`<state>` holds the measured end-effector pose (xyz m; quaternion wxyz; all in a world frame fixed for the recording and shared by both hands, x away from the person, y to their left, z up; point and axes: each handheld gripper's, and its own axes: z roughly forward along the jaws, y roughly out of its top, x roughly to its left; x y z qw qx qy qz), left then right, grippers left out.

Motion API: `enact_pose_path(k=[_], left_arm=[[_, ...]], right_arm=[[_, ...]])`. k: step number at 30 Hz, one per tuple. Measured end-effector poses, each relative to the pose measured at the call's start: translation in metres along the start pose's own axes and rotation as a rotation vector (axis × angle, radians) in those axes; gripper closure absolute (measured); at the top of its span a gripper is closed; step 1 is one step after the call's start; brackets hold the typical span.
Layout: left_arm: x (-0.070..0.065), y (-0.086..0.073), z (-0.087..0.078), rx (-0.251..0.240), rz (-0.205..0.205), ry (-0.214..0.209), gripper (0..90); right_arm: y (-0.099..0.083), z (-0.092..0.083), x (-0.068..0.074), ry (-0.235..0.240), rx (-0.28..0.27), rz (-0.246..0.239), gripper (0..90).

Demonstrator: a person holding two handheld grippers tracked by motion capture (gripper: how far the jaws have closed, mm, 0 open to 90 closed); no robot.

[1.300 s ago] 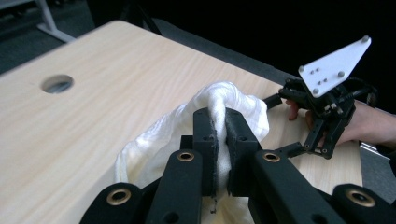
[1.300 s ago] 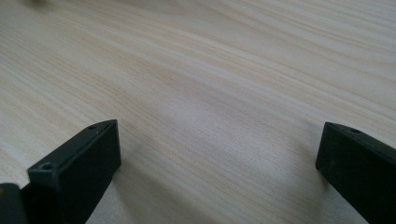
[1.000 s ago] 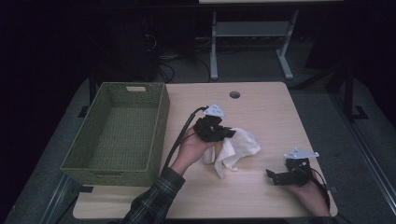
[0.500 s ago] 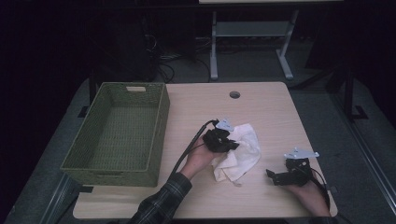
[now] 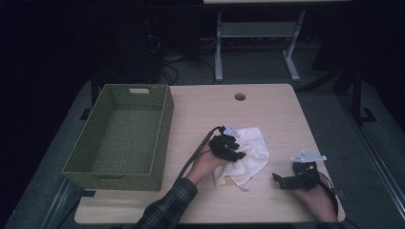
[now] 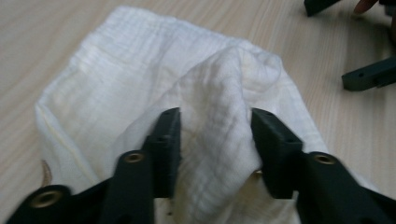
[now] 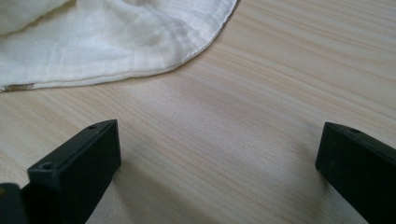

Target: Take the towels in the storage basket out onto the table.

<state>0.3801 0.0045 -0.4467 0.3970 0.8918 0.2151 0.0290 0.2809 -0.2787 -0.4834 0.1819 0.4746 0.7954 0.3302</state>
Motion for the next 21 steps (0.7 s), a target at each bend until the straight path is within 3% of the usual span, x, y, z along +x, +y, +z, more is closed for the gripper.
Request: enact_pose_path(k=[5, 11, 15, 21], left_arm=[[-0.001, 0.001, -0.022, -0.034, 0.002, 0.015, 33.9], [0.003, -0.004, -0.046, -0.042, -0.015, 0.045, 31.0], [0.004, -0.017, -0.061, -0.049, -0.031, 0.074, 31.1], [0.006, -0.031, -0.076, -0.064, -0.052, 0.099, 31.1]], right_arm=[[0.000, 0.000, 0.000, -0.002, -0.002, -0.002, 0.0], [0.000, -0.001, 0.000, 0.003, 0.005, -0.001, 0.6], [0.001, -0.005, 0.002, 0.030, -0.008, -0.013, 15.2], [0.004, -0.012, 0.010, 0.088, -0.059, -0.001, 25.5]])
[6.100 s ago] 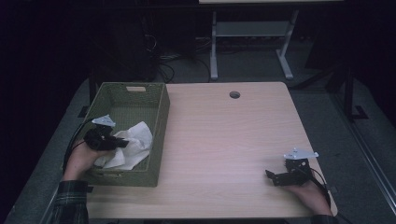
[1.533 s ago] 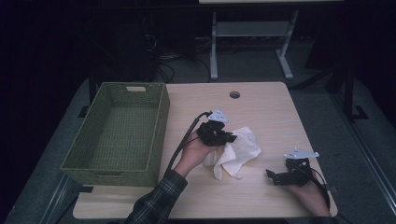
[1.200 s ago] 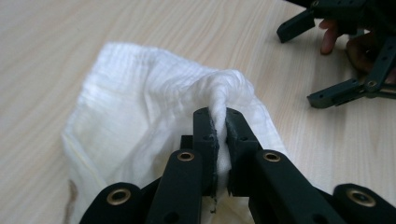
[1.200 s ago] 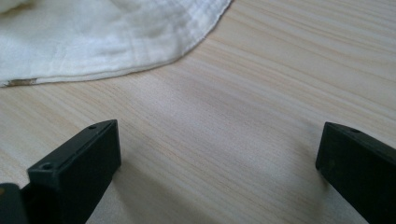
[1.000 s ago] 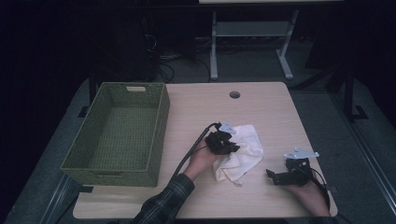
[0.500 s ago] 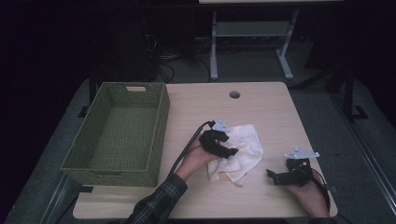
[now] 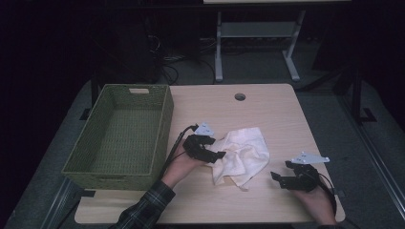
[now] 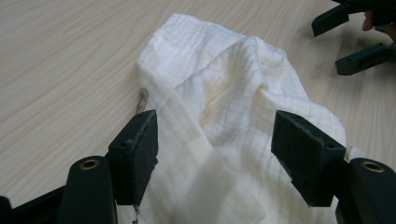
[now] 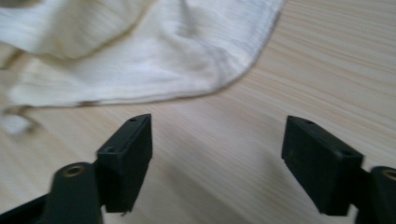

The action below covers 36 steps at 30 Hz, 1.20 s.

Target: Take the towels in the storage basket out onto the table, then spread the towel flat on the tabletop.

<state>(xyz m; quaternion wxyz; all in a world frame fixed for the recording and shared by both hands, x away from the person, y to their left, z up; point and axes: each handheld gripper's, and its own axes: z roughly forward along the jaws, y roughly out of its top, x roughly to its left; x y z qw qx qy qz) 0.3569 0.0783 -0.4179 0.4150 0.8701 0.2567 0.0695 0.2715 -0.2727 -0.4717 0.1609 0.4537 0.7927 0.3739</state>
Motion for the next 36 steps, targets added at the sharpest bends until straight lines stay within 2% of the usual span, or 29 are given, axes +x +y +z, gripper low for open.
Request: enact_pose_path(k=[4, 9, 15, 21, 26, 29, 33, 36], left_arm=[[-0.002, -0.006, -0.005, -0.016, -0.002, 0.014, 31.1], [-0.006, -0.013, -0.010, -0.011, 0.003, 0.021, 31.0], [-0.008, -0.021, -0.016, -0.007, 0.006, 0.023, 31.0], [-0.011, -0.028, -0.019, -0.007, 0.012, 0.038, 30.9], [-0.012, -0.032, -0.019, -0.006, 0.002, 0.038, 30.2], [-0.013, -0.032, -0.018, -0.009, 0.008, 0.038, 30.2], [-0.013, -0.033, -0.018, -0.015, 0.003, 0.038, 30.2], [-0.014, -0.032, -0.017, -0.014, 0.012, 0.041, 30.2]], right_arm=[[0.004, 0.002, 0.013, 0.049, -0.014, -0.029, 33.3], [0.010, 0.008, 0.032, 0.126, -0.021, -0.070, 46.1], [0.017, 0.015, 0.050, 0.196, -0.024, -0.081, 52.0], [0.020, 0.021, 0.064, 0.235, -0.021, -0.098, 55.1], [0.024, 0.027, 0.077, 0.270, -0.019, -0.114, 58.3], [0.026, 0.034, 0.087, 0.293, 0.005, -0.126, 61.2], [0.025, 0.042, 0.097, 0.278, 0.041, -0.183, 64.5], [0.024, 0.042, 0.101, 0.234, 0.044, -0.231, 75.1]])
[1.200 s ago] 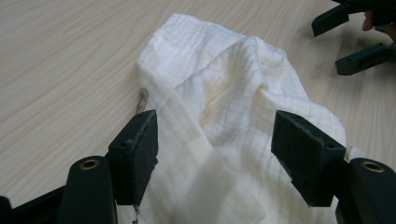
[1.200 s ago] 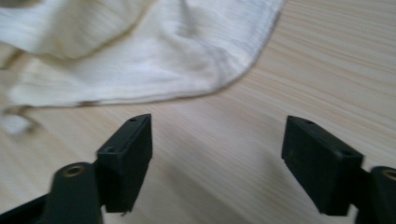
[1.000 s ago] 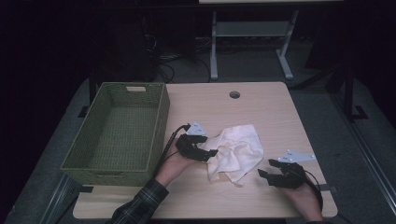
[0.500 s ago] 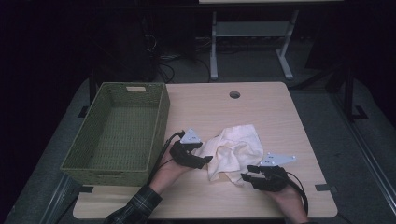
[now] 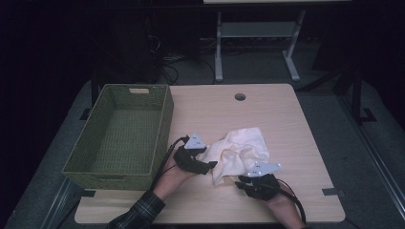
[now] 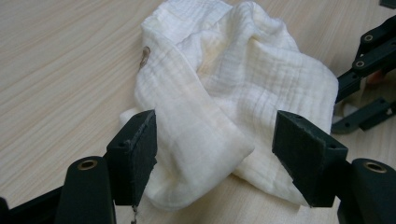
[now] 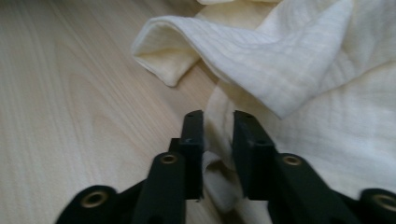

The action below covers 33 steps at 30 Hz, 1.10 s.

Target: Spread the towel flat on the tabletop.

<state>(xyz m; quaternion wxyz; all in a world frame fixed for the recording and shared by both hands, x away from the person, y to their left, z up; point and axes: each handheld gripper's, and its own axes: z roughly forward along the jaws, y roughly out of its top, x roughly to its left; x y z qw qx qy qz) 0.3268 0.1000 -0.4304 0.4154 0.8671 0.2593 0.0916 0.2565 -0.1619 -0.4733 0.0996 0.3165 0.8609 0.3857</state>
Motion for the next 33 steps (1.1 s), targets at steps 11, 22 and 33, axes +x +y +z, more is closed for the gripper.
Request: enact_pose_path(k=[11, 22, 33], left_arm=[[-0.001, 0.000, 0.001, 0.004, 0.004, 0.002, 30.2], [0.001, 0.000, 0.001, 0.008, 0.008, 0.005, 30.2], [0.001, 0.000, 0.001, 0.014, 0.009, 0.004, 30.2]], right_arm=[[-0.012, -0.026, -0.026, -0.044, -0.011, 0.022, 83.4], [-0.036, -0.061, -0.063, -0.089, -0.029, 0.089, 83.0], [-0.058, -0.086, -0.090, -0.134, -0.017, 0.129, 82.4]])
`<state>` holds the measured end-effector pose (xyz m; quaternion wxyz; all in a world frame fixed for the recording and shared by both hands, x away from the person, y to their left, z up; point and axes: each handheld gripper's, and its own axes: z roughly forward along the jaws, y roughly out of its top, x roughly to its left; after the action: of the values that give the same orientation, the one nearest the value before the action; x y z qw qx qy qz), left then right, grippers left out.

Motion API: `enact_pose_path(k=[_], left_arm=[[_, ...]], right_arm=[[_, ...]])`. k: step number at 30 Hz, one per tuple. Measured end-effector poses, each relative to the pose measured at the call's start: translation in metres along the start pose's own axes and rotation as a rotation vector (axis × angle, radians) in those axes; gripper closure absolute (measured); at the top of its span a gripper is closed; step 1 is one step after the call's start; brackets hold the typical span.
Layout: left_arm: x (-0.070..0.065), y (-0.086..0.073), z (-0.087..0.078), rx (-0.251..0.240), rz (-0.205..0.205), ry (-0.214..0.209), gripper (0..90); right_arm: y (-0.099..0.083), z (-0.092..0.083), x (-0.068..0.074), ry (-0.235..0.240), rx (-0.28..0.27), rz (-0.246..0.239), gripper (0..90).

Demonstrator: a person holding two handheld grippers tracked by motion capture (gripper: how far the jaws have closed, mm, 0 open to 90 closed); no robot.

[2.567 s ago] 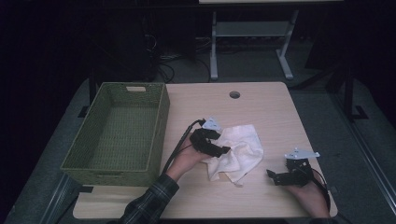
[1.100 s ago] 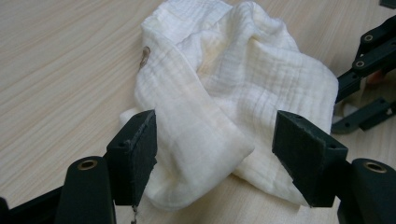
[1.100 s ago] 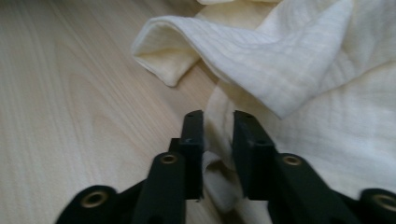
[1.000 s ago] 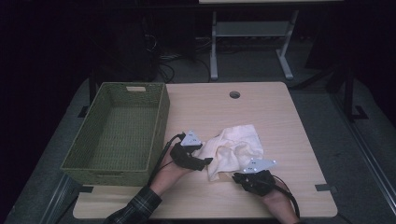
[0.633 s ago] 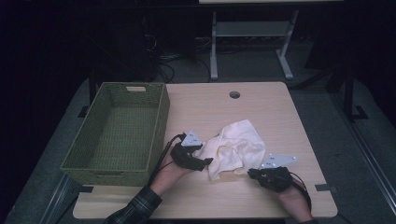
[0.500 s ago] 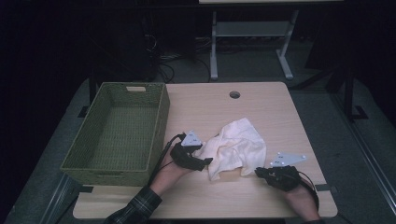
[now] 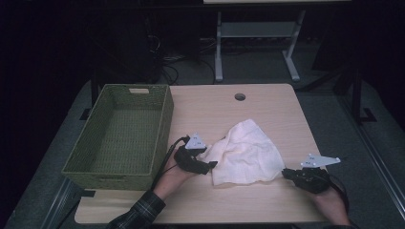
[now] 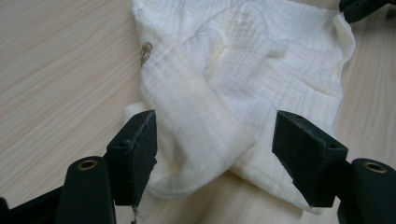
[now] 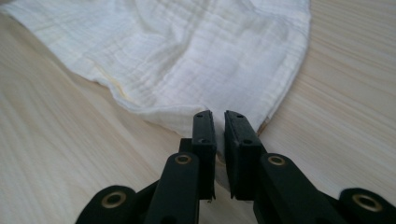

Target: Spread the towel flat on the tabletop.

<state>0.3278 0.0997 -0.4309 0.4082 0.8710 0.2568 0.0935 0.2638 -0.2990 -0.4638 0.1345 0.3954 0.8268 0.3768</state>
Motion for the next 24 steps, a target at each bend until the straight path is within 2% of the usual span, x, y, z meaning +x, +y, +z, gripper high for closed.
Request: enact_pose_path(k=[5, 8, 11, 24], left_arm=[[0.000, 0.000, 0.000, -0.006, -0.003, 0.002, 30.2], [0.000, 0.000, 0.000, -0.003, 0.000, 0.002, 30.2], [-0.001, 0.000, 0.001, -0.005, -0.002, 0.001, 30.2], [-0.004, 0.002, 0.003, 0.000, 0.013, -0.010, 31.1]], right_arm=[[-0.007, -0.006, -0.011, -0.024, 0.013, 0.027, 80.7], [-0.006, -0.011, -0.012, -0.008, -0.024, 0.048, 71.4], [0.001, -0.011, -0.006, -0.001, -0.054, 0.043, 66.2], [0.040, 0.033, 0.026, 0.072, -0.054, -0.013, 61.4]])
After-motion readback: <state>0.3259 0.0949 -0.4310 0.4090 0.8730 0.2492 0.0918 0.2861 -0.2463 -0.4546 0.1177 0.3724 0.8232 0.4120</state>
